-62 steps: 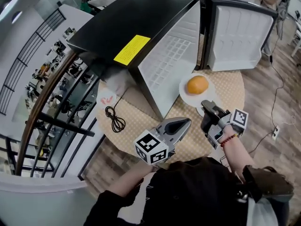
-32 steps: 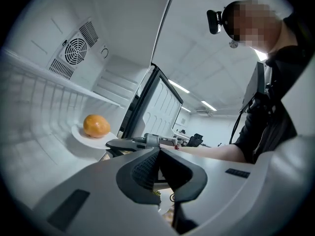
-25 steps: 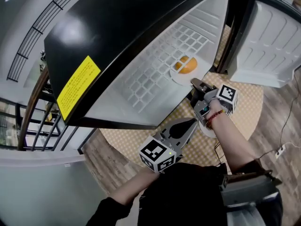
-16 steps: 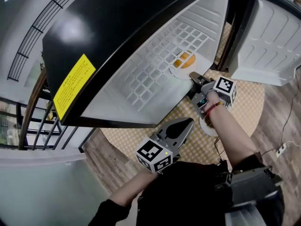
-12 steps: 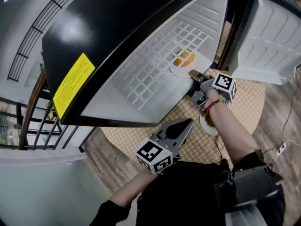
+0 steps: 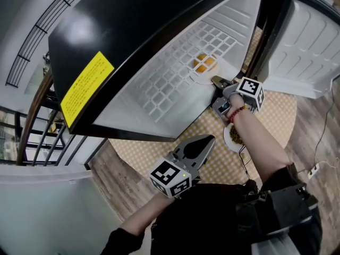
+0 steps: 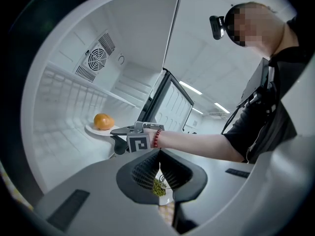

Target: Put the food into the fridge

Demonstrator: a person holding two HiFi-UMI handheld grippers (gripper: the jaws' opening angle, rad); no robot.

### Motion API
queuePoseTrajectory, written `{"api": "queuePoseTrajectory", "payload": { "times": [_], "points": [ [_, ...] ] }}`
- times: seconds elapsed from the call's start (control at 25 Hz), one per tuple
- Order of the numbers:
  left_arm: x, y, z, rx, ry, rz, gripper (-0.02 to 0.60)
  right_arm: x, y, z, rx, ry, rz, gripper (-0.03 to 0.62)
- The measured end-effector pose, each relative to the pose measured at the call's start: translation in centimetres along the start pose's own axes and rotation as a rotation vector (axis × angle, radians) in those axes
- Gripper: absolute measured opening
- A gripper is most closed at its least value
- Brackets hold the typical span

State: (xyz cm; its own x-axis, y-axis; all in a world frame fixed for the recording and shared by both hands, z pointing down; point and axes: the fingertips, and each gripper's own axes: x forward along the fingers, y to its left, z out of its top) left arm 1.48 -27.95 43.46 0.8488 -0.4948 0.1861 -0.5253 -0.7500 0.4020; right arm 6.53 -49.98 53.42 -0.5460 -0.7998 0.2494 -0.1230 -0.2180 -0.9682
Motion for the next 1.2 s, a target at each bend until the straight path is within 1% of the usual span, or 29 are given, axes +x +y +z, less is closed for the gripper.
{"api": "queuePoseTrajectory", "payload": {
  "times": [0.24, 0.4, 0.6, 0.68, 0.84, 0.92, 1.2],
  "points": [
    [-0.4, 0.0, 0.0, 0.002, -0.003, 0.009, 0.012, 0.7, -0.2, 0.3, -0.013, 0.001, -0.050, 0.029],
    [-0.4, 0.1, -0.1, -0.006, -0.014, 0.013, 0.012, 1.2, -0.5, 0.4, -0.081, 0.010, -0.113, 0.029],
    [-0.3, 0.1, -0.5, -0.015, -0.015, 0.008, 0.012, 1.8, -0.1, 0.5, -0.177, 0.031, -0.168, 0.029],
    [-0.5, 0.2, -0.5, -0.018, -0.017, 0.010, 0.012, 1.9, -0.2, 0.5, -0.193, 0.040, -0.198, 0.031],
    [-0.6, 0.2, -0.5, -0.022, -0.020, 0.012, 0.012, 2.0, -0.2, 0.4, -0.203, 0.045, -0.209, 0.032],
    [-0.7, 0.2, -0.5, -0.023, -0.022, 0.013, 0.012, 2.0, -0.2, 0.5, -0.247, 0.045, -0.223, 0.035],
    [-1.2, 0.4, -0.5, -0.029, -0.028, 0.030, 0.012, 2.1, 0.2, 0.6, -0.472, 0.067, -0.309, 0.071]
  ]
}}
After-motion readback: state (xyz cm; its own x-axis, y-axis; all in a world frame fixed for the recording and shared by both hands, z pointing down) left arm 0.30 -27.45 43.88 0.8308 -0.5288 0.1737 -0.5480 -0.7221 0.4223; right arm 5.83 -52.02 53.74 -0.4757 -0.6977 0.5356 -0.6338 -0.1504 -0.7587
